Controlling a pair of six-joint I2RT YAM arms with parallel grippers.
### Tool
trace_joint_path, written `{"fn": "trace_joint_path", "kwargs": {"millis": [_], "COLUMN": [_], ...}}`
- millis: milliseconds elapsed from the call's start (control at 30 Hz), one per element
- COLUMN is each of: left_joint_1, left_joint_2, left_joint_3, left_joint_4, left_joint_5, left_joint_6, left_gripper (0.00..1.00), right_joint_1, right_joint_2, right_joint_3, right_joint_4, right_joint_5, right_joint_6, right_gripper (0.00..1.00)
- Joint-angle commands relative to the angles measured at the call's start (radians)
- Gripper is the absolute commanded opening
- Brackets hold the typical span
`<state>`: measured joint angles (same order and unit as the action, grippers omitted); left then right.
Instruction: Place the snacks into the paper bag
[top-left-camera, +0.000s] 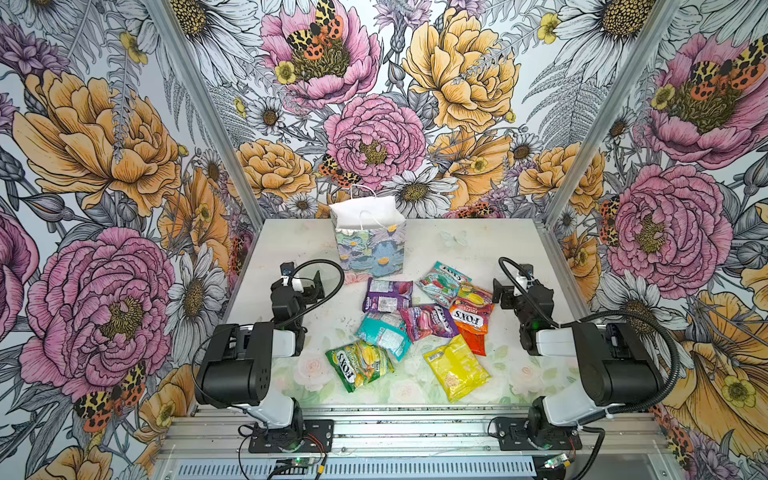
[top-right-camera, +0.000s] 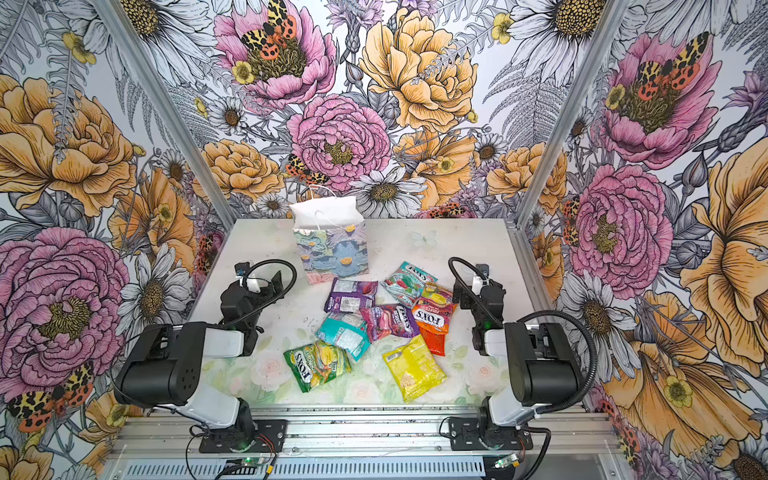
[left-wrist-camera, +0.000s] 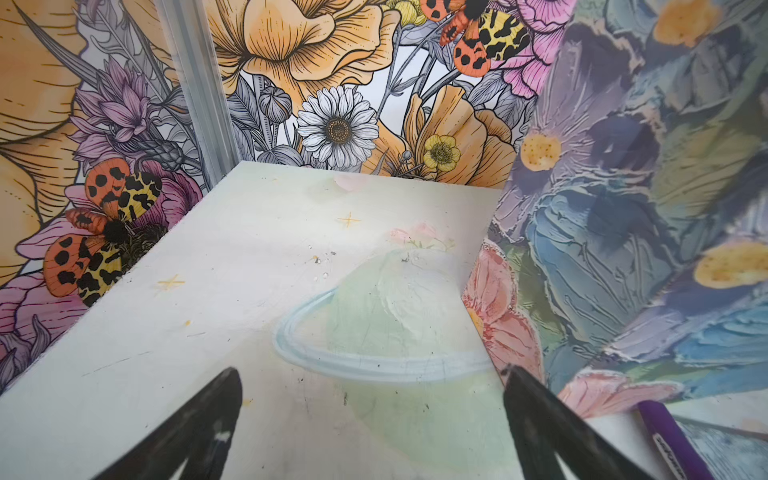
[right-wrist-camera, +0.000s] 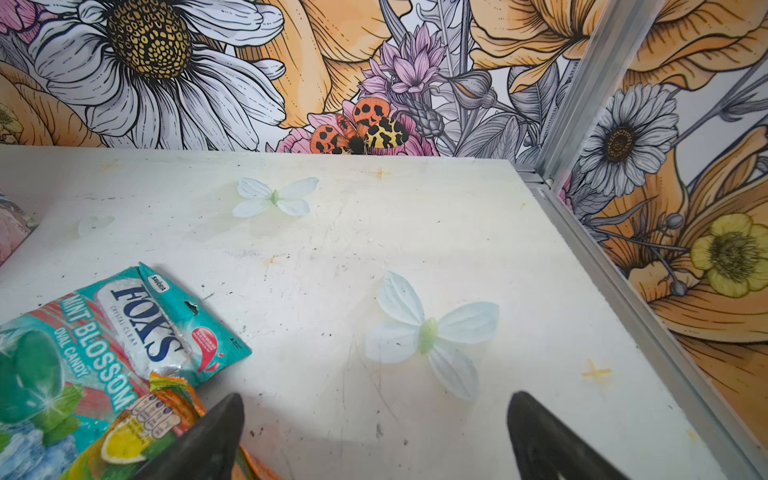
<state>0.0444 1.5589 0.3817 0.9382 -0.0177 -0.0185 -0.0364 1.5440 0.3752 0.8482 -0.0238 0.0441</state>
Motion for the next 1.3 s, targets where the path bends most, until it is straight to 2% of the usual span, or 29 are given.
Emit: {"fn": "trace_joint_path", "kwargs": {"millis": [0, 233, 1267], "left_joint_1": [0.002, -0.032, -0.016], "left_joint_2": [-0.007, -0.008, -0.007], "left_joint_3": [-0.007, -0.003, -0.002], "left_joint_4": [0.01, 0.0, -0.002], "left_joint_5": [0.023, -0.033, -0.019], "left_joint_6": [0.009, 0.035, 0.017], "left_gripper": [0.99, 0.99, 0.99], "right_joint_1": [-0.002, -0.003, -0.005], "right_joint_2": [-0.007, -0.006, -0.007], "right_joint_3": [0.021, 0.021, 0.026], "right_joint_4": [0.01, 0.009, 0.002], "right_joint_5": [-0.011, -0.013, -0.016], "right_joint_6": [0.015, 0.016, 0.017], "right_gripper": [1.0, 1.0, 1.0]}}
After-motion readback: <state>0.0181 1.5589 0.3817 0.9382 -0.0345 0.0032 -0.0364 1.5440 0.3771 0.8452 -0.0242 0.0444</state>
